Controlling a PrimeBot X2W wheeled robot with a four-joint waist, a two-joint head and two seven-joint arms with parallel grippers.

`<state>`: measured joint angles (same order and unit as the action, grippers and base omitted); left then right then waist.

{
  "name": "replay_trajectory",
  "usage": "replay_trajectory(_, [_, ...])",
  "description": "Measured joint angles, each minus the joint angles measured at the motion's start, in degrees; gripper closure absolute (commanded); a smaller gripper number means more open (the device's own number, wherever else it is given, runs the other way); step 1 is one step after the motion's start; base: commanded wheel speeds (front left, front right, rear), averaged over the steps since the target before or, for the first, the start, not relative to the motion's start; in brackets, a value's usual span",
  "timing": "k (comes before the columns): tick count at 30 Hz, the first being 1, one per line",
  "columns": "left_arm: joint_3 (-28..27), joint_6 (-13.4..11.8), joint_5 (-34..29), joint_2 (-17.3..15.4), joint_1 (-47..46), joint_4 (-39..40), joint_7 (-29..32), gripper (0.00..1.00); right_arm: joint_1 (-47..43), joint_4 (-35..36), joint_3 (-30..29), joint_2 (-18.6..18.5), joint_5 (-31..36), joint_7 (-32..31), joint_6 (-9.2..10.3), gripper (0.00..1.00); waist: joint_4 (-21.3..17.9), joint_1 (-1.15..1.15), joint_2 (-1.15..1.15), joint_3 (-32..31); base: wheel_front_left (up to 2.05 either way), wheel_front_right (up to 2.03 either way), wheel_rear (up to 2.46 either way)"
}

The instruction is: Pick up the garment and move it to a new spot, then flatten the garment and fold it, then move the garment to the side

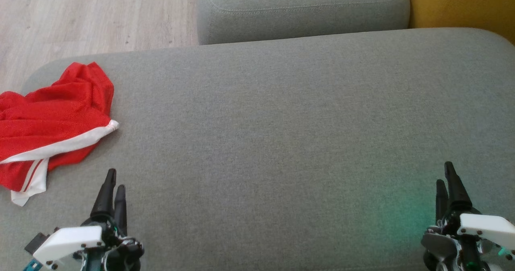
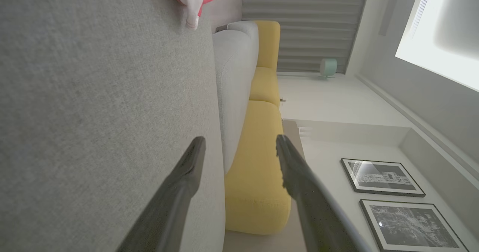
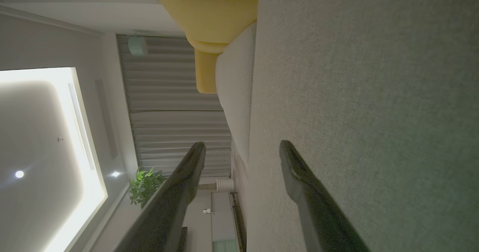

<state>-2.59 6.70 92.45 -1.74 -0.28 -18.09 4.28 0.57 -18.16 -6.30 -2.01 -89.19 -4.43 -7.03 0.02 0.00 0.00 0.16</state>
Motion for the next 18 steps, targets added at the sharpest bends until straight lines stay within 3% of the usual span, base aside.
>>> replay_trajectory(18, [1.8,-1.8,-12.5,0.0,0.1,1.5,-3.0,0.00,0.0,2.9,2.9,-0.4,16.8,3.0,0.00,0.00,0.1,0.00,0.00,-0.2,0.00,0.00,0.00])
